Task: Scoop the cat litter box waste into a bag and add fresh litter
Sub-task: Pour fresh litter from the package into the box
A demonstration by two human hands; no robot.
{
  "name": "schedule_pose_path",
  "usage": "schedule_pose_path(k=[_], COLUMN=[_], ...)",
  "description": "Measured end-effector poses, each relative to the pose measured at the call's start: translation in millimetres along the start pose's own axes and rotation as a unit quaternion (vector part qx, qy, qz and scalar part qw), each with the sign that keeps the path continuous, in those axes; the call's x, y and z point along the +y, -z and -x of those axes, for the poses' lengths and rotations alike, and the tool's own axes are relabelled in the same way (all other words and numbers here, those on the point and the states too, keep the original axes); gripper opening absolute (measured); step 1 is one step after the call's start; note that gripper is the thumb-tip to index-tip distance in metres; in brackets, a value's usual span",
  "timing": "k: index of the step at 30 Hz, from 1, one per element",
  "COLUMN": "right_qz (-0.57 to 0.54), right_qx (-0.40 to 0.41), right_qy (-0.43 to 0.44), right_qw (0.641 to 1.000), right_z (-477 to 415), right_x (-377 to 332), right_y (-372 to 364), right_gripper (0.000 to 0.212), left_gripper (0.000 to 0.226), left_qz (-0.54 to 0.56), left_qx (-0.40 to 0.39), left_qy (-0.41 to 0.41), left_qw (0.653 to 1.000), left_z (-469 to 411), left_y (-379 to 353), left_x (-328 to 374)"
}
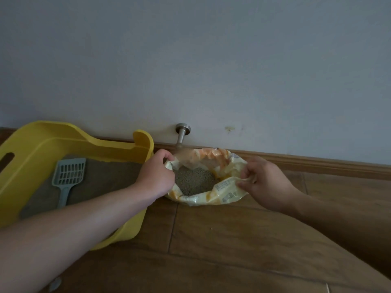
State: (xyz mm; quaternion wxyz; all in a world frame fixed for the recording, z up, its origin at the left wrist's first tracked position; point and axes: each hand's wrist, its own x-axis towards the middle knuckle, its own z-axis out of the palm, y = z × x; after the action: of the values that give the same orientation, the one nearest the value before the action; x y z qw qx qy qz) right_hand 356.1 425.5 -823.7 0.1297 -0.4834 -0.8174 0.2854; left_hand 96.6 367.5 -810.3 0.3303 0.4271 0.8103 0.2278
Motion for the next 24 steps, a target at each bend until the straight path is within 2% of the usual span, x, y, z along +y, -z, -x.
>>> schedule_pose_path(k=[5,10,24], right_qz=[0.009,0.005,-0.009], right_qx=[-0.019,-0.022,-0.039], right_qy=[0.006,-0.001,-0.007], right_qw=[1.000,1.000,0.999], right_z=[4,3,2], right_x=[6,13,21], right_y=[-8,-9,-14], right_gripper=[0.024,0.027,0.020], left_gripper=[0.043,0.045,0.039], left_qz=[-0.028,0.002,0.017], left_qx=[-0.021,-0.033,-0.054], left_qy=[-0.001,-0.002,-0.006], left_qw=[0.999,0.999,0.998], left_z=[5,5,8], left_y=[-1,-6,-14], left_x=[-2,-6,-10])
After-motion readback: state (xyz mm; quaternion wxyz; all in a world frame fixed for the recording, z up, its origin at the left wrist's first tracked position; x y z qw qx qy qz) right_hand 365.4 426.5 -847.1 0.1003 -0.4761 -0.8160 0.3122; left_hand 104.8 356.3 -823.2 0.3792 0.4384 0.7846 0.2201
